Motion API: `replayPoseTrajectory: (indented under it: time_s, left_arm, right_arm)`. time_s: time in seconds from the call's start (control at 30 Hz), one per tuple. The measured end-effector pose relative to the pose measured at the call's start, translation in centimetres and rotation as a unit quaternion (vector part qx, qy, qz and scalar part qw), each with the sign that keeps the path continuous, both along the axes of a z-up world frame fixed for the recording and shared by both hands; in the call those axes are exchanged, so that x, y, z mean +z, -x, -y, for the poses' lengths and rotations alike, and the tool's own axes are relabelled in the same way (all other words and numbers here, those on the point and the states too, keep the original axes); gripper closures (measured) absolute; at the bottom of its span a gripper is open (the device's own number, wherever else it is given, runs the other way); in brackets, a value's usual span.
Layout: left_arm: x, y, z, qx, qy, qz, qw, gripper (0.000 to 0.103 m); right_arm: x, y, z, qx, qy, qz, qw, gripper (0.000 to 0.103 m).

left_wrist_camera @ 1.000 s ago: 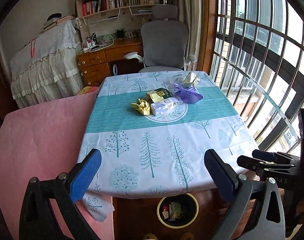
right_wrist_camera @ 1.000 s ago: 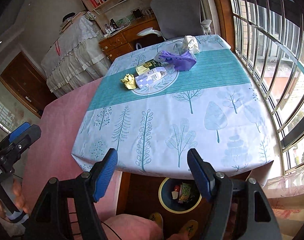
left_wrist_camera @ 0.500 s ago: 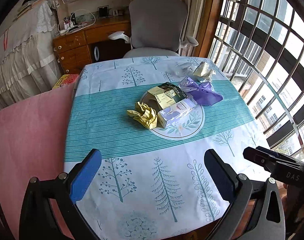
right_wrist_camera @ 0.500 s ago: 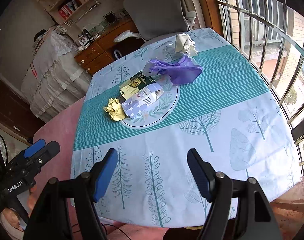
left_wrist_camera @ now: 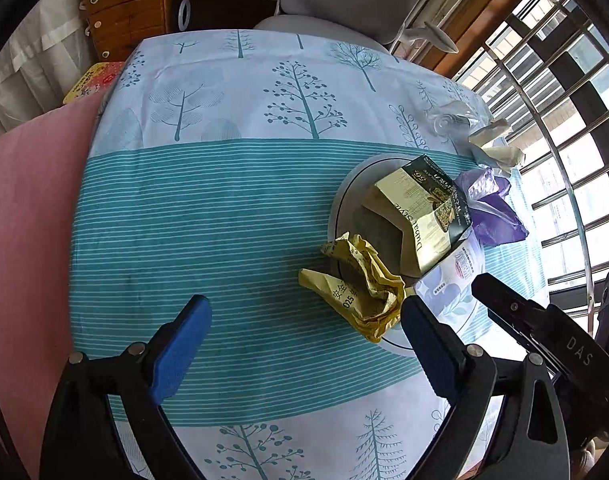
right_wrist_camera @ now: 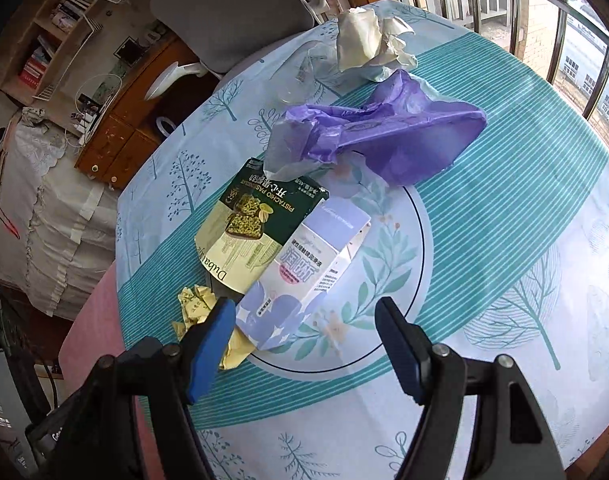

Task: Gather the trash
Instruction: 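Grasp the yellow crumpled paper with the left gripper while the right gripper grasps the white-lavender carton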

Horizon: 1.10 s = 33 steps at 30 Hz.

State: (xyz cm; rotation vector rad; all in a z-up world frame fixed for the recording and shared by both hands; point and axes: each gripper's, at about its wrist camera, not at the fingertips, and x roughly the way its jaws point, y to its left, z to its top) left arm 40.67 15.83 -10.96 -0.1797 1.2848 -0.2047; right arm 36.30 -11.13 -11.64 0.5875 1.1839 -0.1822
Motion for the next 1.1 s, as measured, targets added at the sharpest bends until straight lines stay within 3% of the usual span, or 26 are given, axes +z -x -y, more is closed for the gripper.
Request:
replayPoseTrajectory:
  time_s: [0.1, 0.23, 0.4, 0.5, 0.77, 0.9, 1.03, 1.1]
  left_arm:
    - [-0.4, -0.8, 0.5, -0.030, -0.006, -0.006, 0.9995, 0.016]
    - [-0.6, -1.1, 0.5, -0.039, 0.003, -0.014, 0.9992, 0.016]
    - [-1.5, -1.7, 0.8, -0.040, 0.019, -0.032, 0.9985, 0.016]
    - [-1.9, -2.0, 1.4, -0.037, 0.030, -0.044, 0.9979, 0.016]
    - [-3.5, -3.6, 3.1, -0.031, 0.029, -0.081, 0.9958, 0.017]
    - [-4.1, -4.3, 3.8, -0.030, 0.035, -0.091, 0.9948, 0.029]
    - [-3.7, -4.2, 4.7, -0.045, 0.042, -0.080, 0.9949, 0.057]
    - [-2.9, -3.8, 5.3, -0.061, 0.027, -0.064, 0.9957, 0.063]
  right_arm:
    - [-1.6, -2.1, -0.1, -0.018, 0.007, -0.023, 1.000, 0.030]
    - [-3.3, -3.1, 0.2, -0.047, -0.022, -0.041, 0.998, 0.031]
    - [-3.0, -2.0, 0.2, -0.043, -0.035, -0.027, 0.998, 0.054]
    - [-2.8, -1.5, 0.7, -0.041, -0.038, -0.027, 0.998, 0.060]
    - [-2.4, 0.6, 2.5, -0.051, -0.028, -0.030, 0.998, 0.062]
    - [-2.3, 1.7, 3.3, -0.057, -0.028, -0.032, 0.997, 0.062]
    - [-2.3, 2.4, 3.7, -0.057, -0.029, -0.030, 0.998, 0.063]
    - [-2.2, 2.7, 3.9, -0.053, -0.029, -0.026, 0.998, 0.064]
